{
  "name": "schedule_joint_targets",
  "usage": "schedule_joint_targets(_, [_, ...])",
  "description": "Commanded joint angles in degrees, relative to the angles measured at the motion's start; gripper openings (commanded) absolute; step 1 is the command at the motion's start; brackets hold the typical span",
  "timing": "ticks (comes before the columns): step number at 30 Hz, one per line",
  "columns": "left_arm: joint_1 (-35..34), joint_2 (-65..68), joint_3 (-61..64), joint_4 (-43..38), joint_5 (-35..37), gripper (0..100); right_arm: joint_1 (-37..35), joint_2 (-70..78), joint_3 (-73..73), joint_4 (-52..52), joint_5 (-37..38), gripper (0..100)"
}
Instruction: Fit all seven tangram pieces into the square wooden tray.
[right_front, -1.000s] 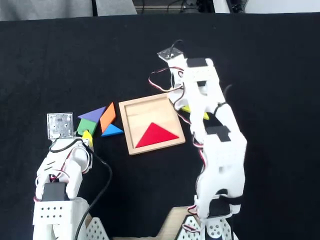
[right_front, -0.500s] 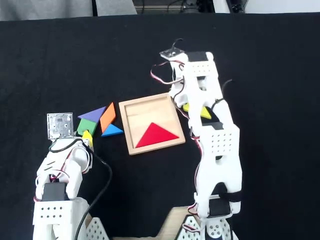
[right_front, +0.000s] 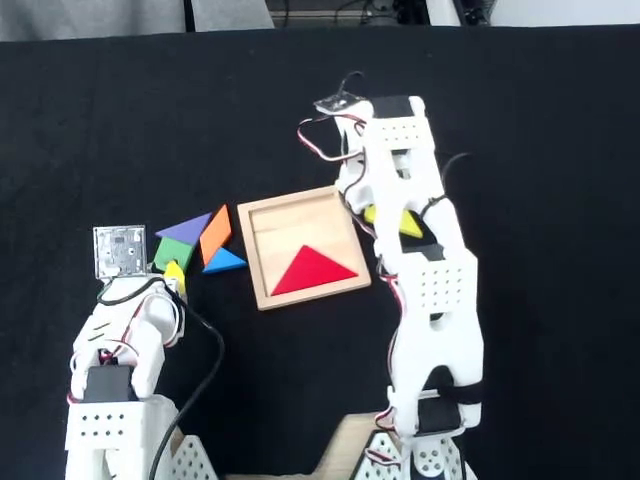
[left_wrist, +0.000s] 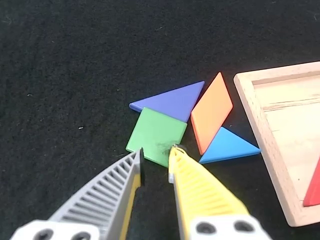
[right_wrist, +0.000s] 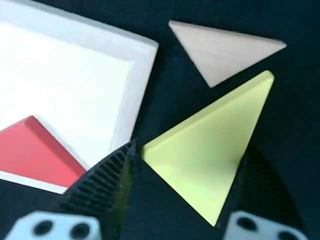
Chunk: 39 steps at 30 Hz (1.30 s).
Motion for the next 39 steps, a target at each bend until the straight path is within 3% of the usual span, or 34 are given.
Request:
schedule_joint_targets(1, [0.8, -0.7, -0.1, -1.1, -0.6, 11, 1.7, -4.8, -5.3, 2.7, -0.5, 30.0])
schedule_joint_targets(7, [0.8, -0.7, -0.1, -1.1, -0.6, 11, 0.8, -4.8, -8.5, 4.3, 0.4, 30.0])
schedule_joint_targets(18, [0.8, -0.7, -0.1, -1.1, -0.6, 11, -4.3, -6.8, -5.5, 4.5, 11.5, 30.0])
schedule_joint_targets(30, [0.5, -0.7, -0.1, -1.0, -0.6, 11, -13.5, -26.9, 17.5, 4.2, 36.6, 30.0])
schedule_joint_targets(39, [0.3, -0.7, -0.1, -0.7, -0.6, 11, -18.0, -28.7, 24.5, 3.9, 45.9, 30.0])
